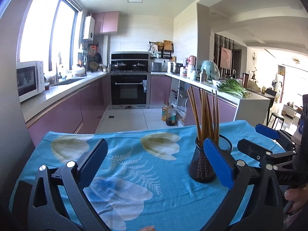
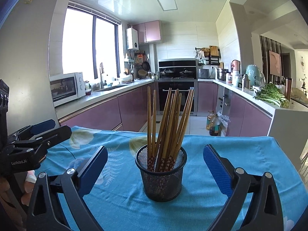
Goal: Organize utensils
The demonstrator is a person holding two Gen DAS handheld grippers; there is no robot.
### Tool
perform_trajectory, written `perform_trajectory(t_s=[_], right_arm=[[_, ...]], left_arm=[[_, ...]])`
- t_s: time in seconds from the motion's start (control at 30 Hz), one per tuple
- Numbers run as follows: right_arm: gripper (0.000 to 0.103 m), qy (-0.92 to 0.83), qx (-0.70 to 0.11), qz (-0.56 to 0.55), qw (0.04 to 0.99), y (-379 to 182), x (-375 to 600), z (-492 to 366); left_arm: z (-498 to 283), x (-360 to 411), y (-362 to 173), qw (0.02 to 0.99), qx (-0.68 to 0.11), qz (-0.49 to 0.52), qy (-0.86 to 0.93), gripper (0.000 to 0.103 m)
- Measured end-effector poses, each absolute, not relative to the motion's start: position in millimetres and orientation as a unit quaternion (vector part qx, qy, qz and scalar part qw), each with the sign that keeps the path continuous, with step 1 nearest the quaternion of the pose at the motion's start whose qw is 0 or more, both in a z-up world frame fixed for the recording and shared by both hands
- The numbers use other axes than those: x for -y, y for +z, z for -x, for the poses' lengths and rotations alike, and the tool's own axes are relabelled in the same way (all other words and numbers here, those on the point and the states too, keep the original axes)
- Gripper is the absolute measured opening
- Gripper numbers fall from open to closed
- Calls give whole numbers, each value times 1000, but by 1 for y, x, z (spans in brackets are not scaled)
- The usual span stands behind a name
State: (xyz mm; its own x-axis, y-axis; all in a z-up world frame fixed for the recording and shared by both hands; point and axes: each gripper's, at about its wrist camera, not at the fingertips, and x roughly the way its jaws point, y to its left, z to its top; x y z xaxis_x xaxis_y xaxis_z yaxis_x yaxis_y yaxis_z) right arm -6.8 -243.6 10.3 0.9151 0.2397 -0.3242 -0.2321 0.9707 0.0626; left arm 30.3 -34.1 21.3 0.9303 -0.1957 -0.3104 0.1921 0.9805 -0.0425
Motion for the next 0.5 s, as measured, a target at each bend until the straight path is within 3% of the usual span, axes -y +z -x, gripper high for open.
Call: perform_trajectory(t_s=[0.5], right_arm=[[96,103,-133,-11,986,14,231,36]], left_arm=[[9,25,28,991,-117,13,-71,98]])
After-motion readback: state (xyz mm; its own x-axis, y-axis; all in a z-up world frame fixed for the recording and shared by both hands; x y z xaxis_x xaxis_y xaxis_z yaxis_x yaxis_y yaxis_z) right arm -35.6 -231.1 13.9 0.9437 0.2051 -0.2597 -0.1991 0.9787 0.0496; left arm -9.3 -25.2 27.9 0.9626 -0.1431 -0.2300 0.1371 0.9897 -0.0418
